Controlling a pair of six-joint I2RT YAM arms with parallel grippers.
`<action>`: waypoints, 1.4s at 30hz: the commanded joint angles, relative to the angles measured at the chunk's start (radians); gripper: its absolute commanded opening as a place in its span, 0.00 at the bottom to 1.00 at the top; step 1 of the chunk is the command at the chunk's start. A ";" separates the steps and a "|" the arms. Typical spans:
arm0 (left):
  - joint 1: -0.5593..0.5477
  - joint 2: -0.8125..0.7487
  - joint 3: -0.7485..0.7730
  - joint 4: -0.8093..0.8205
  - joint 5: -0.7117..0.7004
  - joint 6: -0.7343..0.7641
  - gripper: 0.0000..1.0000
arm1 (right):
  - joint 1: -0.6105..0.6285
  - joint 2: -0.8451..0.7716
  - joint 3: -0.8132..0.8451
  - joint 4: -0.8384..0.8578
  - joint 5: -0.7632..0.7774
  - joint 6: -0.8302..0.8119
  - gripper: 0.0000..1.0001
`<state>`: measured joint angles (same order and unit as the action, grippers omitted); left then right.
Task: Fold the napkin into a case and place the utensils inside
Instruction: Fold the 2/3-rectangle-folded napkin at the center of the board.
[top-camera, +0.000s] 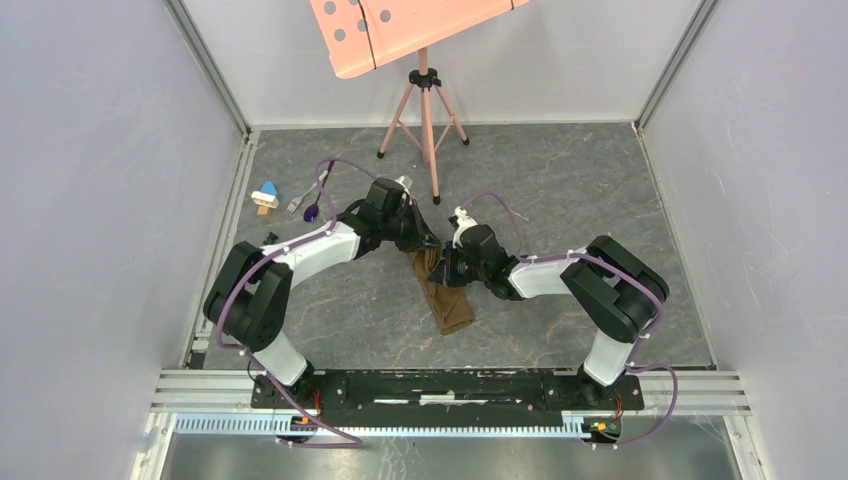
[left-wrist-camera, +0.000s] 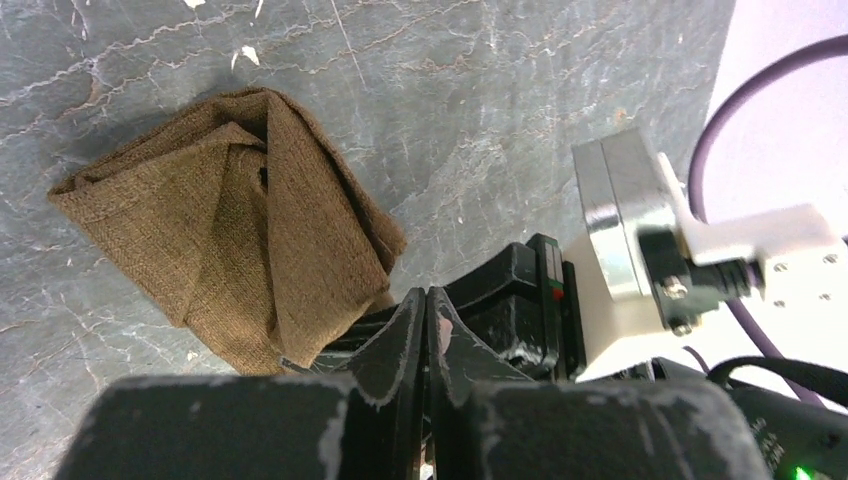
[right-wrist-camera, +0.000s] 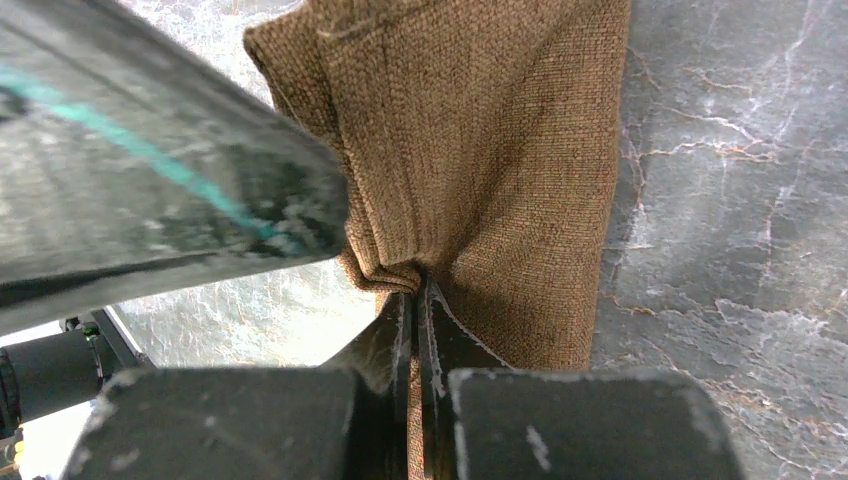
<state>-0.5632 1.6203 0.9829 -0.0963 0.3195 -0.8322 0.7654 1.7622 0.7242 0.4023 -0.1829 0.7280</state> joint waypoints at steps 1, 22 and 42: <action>-0.023 0.052 0.083 -0.062 -0.053 0.035 0.08 | 0.002 0.007 -0.015 0.005 0.013 -0.021 0.00; 0.086 0.063 -0.026 -0.095 -0.145 0.128 0.07 | 0.004 -0.017 -0.001 0.010 -0.073 -0.091 0.06; 0.123 -0.031 -0.027 -0.081 -0.062 0.213 0.36 | 0.002 -0.066 0.061 -0.061 -0.219 -0.207 0.44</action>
<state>-0.4454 1.6989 0.9474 -0.2005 0.2211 -0.6922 0.7658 1.7340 0.7506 0.3538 -0.3702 0.5762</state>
